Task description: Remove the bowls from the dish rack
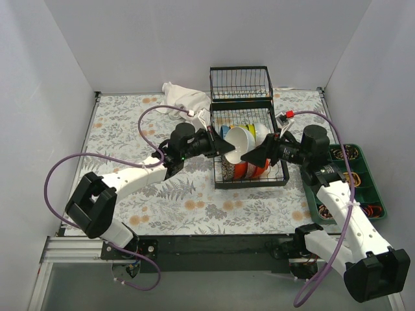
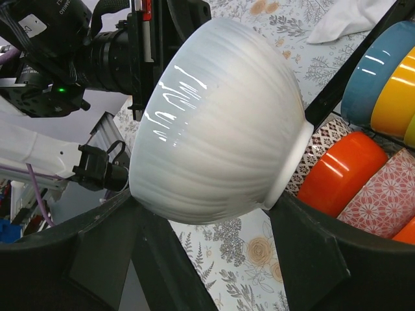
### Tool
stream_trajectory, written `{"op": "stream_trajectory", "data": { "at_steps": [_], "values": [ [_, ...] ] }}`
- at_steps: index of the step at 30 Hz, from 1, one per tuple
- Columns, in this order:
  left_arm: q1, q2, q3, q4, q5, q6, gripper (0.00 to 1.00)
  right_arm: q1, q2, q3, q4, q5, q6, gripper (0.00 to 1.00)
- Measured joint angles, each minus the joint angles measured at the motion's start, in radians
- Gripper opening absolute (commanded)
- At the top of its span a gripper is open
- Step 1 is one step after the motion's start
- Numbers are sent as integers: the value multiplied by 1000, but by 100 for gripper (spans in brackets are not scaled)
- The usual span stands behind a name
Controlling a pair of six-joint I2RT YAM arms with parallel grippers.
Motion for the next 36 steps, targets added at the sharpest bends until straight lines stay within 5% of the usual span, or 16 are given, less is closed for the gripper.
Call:
{"op": "stream_trajectory", "data": {
  "at_steps": [2, 7, 14, 23, 36],
  "values": [
    [0, -12, 0, -11, -14, 13, 0, 1, 0, 0, 6, -3, -2, 77],
    [-2, -65, 0, -88, -76, 92, 0, 10, -3, 0, -15, 7, -34, 97],
    [80, -128, 3, -345, -310, 234, 0, 8, -24, 2, -108, 98, -124, 98],
    [347, -187, 3, -636, -500, 345, 0, 8, -25, 11, -267, 246, -219, 99],
    [663, 64, 130, -787, -512, 430, 0, 8, -25, 42, -367, 380, -296, 99]
  ]
}}
